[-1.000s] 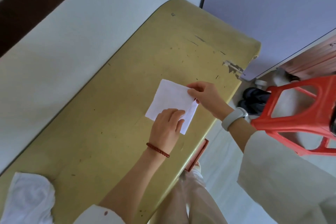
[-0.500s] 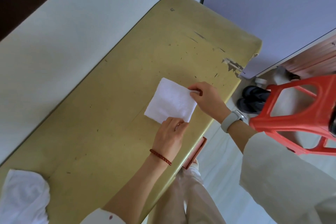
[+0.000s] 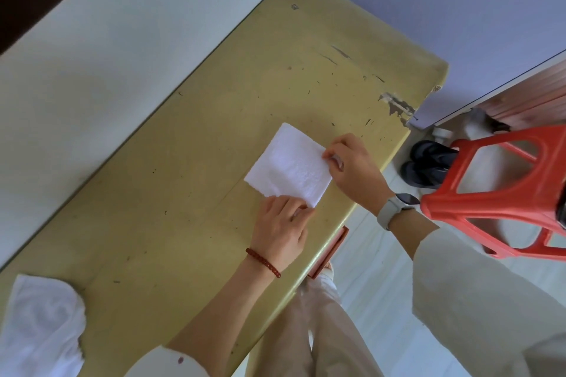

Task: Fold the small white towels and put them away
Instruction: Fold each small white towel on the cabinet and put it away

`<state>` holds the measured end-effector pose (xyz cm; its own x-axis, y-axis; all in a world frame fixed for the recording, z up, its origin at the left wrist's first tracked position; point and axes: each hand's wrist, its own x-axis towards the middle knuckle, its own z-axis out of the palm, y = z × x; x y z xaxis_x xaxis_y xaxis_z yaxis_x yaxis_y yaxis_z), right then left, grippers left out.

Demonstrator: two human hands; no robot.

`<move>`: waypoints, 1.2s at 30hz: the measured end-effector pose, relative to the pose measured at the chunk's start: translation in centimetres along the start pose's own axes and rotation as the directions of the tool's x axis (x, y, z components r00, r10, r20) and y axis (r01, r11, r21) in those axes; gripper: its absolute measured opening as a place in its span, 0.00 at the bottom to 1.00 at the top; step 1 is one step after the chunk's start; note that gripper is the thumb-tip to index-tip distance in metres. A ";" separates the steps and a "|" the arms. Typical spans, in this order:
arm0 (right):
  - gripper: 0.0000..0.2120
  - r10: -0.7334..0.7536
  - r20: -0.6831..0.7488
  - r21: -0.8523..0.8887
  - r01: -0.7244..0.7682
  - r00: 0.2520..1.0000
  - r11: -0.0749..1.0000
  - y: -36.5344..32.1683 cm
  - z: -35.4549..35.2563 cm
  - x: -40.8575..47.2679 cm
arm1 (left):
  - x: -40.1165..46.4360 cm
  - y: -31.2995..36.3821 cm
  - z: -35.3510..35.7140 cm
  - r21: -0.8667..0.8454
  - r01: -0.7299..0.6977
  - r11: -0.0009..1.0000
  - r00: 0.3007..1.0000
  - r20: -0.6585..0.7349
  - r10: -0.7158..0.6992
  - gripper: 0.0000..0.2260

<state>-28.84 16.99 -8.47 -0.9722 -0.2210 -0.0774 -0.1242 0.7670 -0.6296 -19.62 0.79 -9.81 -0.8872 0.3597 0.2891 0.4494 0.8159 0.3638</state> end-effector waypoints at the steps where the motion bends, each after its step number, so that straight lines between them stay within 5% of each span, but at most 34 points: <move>1: 0.05 -0.033 -0.025 -0.050 0.032 0.999 0.998 0.1 0.1 -0.1 | -0.1 0.0 -0.1 0.001 -0.007 1.000 1.000 0.003 0.007 0.10; 6: 0.11 -0.271 -0.199 -0.218 0.227 0.942 0.949 -0.4 0.3 -0.1 | -0.4 -0.7 -1.1 0.013 0.065 0.998 0.995 -0.074 -0.064 0.08; 10: 0.20 -0.454 0.008 -0.436 0.412 0.891 0.800 -1.8 1.7 1.0 | 0.3 -1.9 -1.1 0.237 0.339 0.911 0.930 0.061 -0.362 0.18; 13: 0.22 -0.382 0.156 -0.540 0.402 0.911 0.739 -3.0 3.0 1.8 | 0.4 -2.7 -0.9 0.288 0.417 0.862 0.851 0.209 -0.481 0.26; 22: 0.25 -0.248 0.231 -0.588 0.338 0.941 0.735 -2.0 4.1 1.3 | 0.0 -4.4 -1.5 0.210 0.424 0.881 0.824 0.314 -0.471 0.28; 28: 0.14 -0.481 0.031 -0.383 0.455 0.876 0.804 -2.8 3.1 -4.2 | -1.0 -6.9 -3.1 0.038 0.278 0.960 0.955 0.100 -0.280 0.17; 36: 0.06 -0.348 -0.077 -0.268 0.317 0.934 0.910 -2.0 4.3 -6.7 | -1.8 -7.4 -3.2 0.102 0.196 0.975 0.980 -0.060 -0.190 0.04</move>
<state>-21.23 14.28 -10.04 -0.8804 -0.4271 0.2062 -0.4742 0.7892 -0.3903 -21.03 -7.34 -10.22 -0.9486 0.1703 0.2669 0.2541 0.9124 0.3208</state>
